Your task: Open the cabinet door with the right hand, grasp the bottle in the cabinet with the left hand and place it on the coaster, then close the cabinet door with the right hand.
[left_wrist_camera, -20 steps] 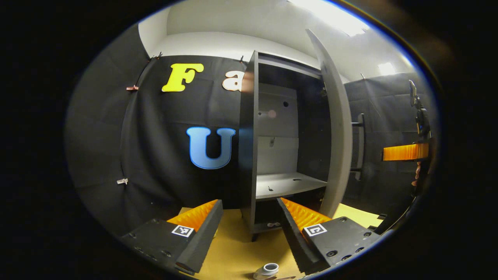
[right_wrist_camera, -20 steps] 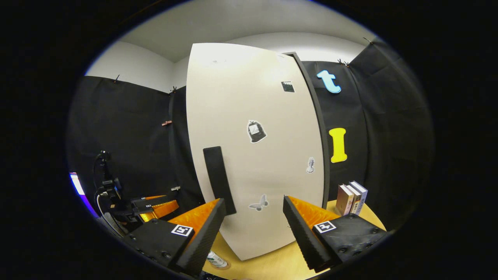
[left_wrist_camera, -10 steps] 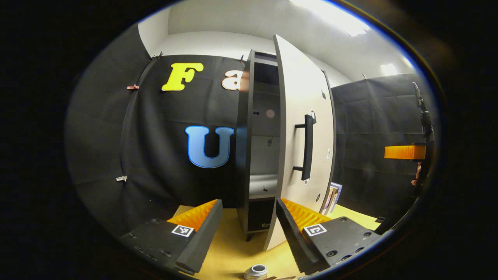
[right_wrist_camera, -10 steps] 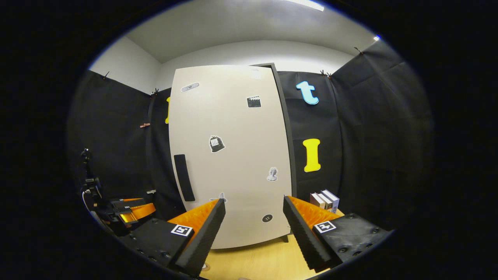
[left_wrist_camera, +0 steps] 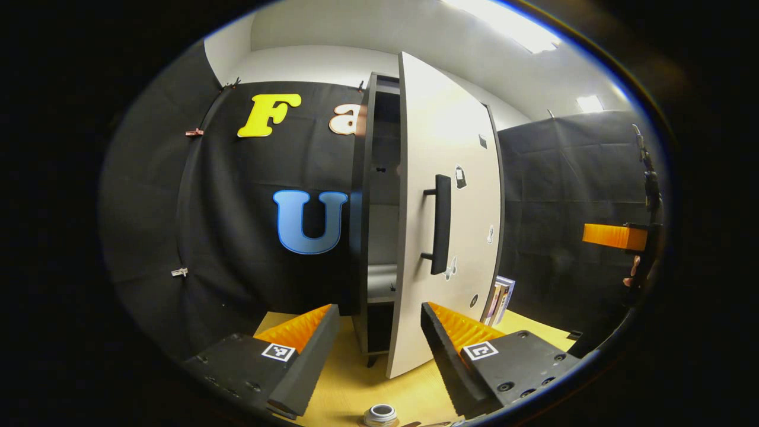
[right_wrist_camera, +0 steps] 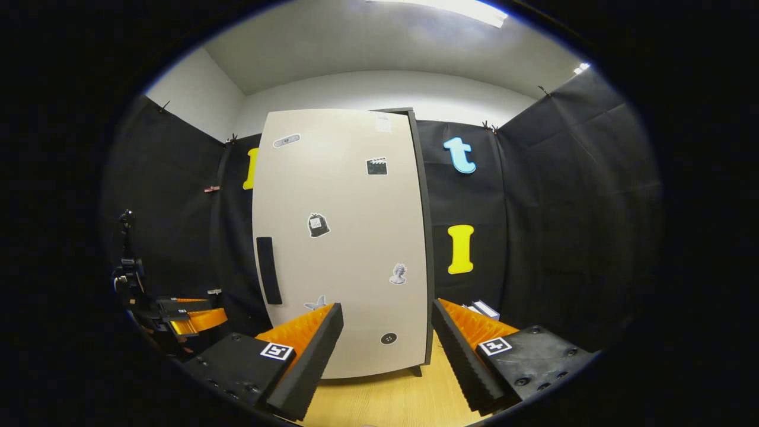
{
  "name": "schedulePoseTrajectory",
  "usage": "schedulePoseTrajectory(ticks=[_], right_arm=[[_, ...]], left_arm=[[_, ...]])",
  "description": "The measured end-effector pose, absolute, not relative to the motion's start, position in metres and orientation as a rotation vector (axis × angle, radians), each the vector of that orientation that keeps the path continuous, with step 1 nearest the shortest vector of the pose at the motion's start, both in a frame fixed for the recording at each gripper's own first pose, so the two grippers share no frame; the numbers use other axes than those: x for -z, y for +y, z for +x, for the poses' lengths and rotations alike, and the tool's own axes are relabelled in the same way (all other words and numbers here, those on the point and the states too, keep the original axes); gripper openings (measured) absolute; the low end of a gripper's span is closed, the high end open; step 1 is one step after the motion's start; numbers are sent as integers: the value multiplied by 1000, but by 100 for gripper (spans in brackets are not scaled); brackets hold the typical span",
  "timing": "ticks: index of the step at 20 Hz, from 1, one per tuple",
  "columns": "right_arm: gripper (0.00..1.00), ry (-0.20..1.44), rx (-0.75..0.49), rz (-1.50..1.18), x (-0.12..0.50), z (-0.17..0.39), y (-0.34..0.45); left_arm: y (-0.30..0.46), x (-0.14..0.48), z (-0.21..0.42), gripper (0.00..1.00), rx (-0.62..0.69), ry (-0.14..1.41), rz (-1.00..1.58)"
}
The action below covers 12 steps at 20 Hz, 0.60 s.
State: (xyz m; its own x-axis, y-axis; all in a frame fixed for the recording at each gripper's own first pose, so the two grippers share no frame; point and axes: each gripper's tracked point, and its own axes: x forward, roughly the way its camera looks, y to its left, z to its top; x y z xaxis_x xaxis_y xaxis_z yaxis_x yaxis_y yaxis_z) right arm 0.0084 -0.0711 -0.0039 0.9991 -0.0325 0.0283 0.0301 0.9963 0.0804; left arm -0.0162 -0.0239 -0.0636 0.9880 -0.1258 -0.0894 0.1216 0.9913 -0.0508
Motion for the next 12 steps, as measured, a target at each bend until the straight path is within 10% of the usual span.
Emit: schedulePoseTrajectory(ticks=[12], right_arm=[[96, -44, 17, 4, 12, 16, -71]], left_arm=[[-40, 39, -10, 88, 139, 77, -12]])
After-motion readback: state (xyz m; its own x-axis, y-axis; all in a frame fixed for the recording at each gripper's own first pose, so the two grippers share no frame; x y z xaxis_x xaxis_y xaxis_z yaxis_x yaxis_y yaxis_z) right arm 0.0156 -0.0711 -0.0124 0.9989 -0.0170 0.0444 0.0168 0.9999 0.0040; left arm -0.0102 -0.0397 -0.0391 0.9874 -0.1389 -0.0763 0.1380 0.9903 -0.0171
